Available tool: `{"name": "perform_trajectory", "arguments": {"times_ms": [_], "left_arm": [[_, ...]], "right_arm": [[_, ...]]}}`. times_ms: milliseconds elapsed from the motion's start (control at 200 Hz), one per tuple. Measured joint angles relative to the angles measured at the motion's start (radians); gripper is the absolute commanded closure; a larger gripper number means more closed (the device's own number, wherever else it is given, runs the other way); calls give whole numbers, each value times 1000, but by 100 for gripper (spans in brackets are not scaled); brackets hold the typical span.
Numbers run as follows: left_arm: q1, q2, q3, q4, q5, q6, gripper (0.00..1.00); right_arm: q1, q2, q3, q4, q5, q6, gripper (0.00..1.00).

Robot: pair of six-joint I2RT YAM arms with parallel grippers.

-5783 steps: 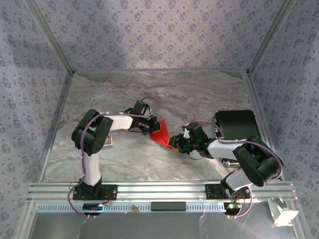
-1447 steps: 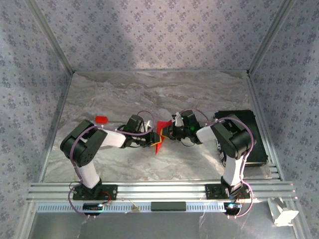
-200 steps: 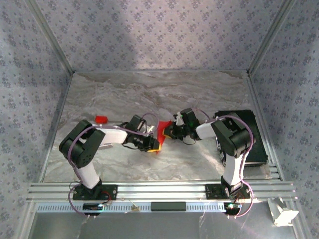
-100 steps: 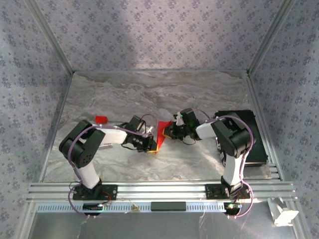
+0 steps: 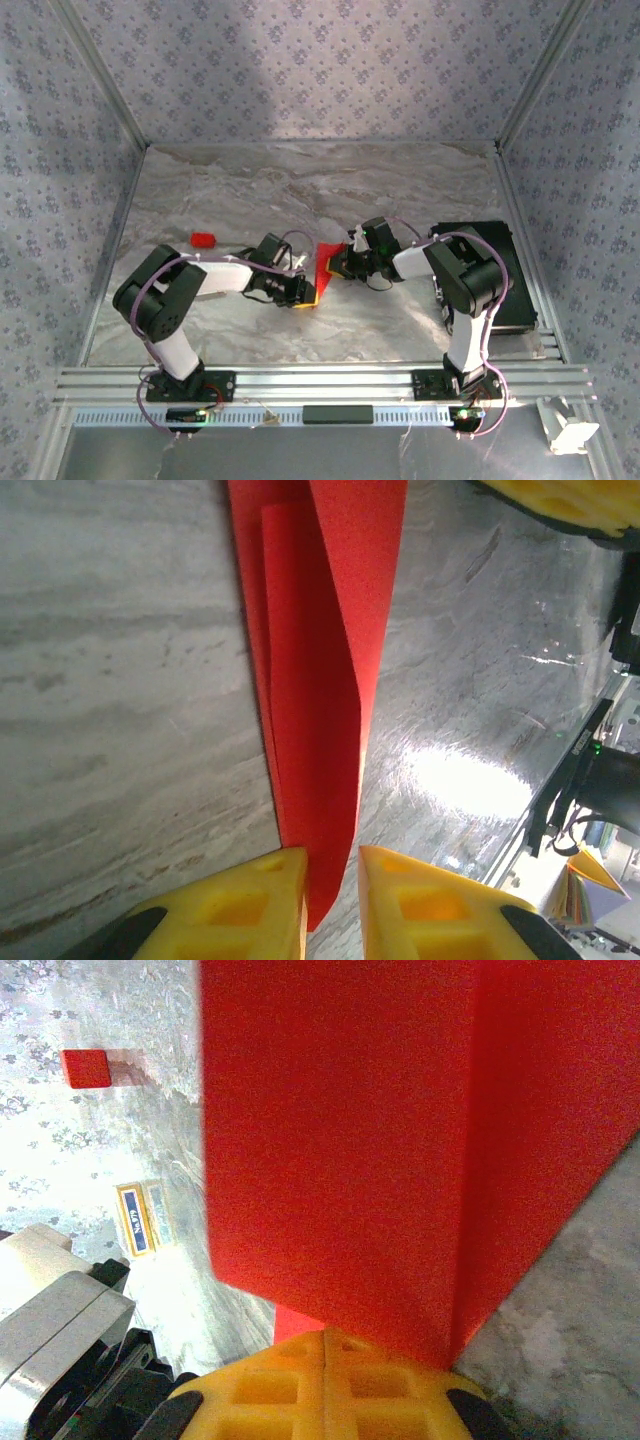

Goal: Fold a paper plane with a square sheet of paper (pick it up from the middle)
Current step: Fold the wing for the fifth time at the center of the table.

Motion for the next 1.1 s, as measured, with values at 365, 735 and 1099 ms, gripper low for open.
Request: {"name": "perform_trajectory", "arguments": {"times_ms": [365, 735, 1099], "left_arm": [[0, -3, -5, -21, -14, 4, 91], [0, 6, -8, -10, 0, 3, 94], [0, -112, -18, -22, -7, -11, 93]], "right_arm": [[0, 0, 0, 0, 0, 0, 94], [0, 0, 0, 0, 0, 0, 94], [0, 0, 0, 0, 1, 0, 94]]}}
